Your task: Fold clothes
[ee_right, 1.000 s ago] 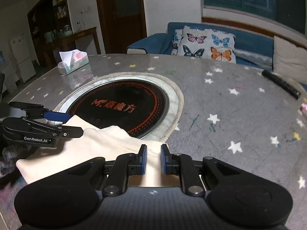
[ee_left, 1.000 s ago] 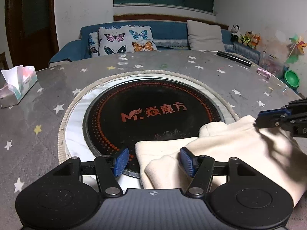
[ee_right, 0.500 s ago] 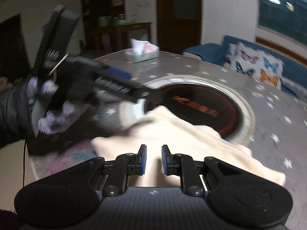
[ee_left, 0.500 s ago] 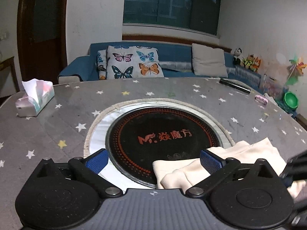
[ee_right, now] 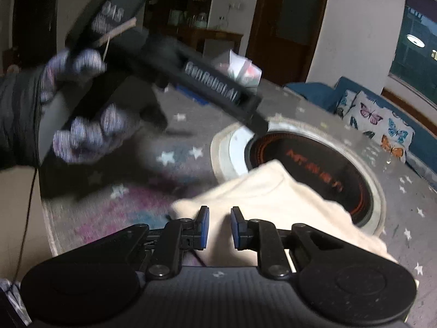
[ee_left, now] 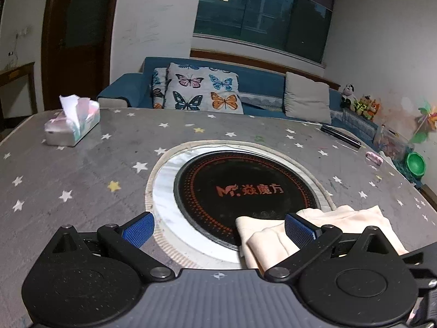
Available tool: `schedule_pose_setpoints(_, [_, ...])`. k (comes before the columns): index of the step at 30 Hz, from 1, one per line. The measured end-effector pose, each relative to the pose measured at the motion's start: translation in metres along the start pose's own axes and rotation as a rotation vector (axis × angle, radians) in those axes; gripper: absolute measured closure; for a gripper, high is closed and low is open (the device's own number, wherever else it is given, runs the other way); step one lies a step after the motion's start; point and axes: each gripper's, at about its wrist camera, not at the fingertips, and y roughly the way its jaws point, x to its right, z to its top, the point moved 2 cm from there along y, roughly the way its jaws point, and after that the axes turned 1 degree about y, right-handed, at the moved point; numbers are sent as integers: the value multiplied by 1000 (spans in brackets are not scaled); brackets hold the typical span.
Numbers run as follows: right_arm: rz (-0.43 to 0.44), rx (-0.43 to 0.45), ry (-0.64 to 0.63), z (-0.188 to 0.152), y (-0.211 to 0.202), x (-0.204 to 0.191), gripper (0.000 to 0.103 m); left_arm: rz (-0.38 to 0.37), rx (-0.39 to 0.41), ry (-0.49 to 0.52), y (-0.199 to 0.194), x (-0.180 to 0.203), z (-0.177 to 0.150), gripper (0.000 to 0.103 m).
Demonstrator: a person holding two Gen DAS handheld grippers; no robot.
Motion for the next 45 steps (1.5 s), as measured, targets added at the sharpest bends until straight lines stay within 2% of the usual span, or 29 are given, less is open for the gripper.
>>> schedule_pose_setpoints(9, [38,-4,-42,2,-2,-13,86,-3,-32,-58,-1,-4,-7,0])
schedule_pose_setpoints(11, [46,-5,-51,2,-3,-15,82,-7,-39,-78,0,-5,-9,0])
schedule_pose_setpoints(13, [55,-5,-60,3,-3,-18,66,-12,-52,-110,2,-7,-10,0])
schedule_pose_setpoints(16, [40,-19,-97,-1,3,-26,65,-40,-85,-167,7,-8,-13,0])
schedule_pose_setpoints(20, [-4,-37,-156,-6,15,-37,71,-70,-112,-210,7,-6,-18,0])
schedule_pose_setpoints(22, [-19,-33,-147,-5,15,-37,86,-83,-120,-229,6,-4,-22,0])
schedule_pose_setpoints(24, [-18,-25,-110,-3,11,-32,93,-102,-139,-270,7,-4,-25,1])
schedule_pose_setpoints(29, [22,22,36,8,-7,-9,95,-165,-196,-386,12,-4,-32,1])
schedule_pose_setpoints(34, [40,69,99,10,-26,5,96,-212,-230,-461,17,3,-33,3])
schedule_pose_setpoints(36, [47,82,115,10,-30,8,96,-241,-249,-485,21,7,-33,14])
schedule_pose_setpoints(39, [59,89,120,6,-34,6,96,-286,-277,-522,28,10,-35,39])
schedule_pose_setpoints(41, [64,86,121,4,-34,4,96,-291,-298,-534,34,10,-38,70])
schedule_pose_setpoints(43, [70,84,130,0,-36,4,95,-279,-308,-533,38,10,-41,83])
schedule_pose_setpoints(45, [79,88,156,-4,-41,8,93,-270,-305,-524,38,11,-42,84])
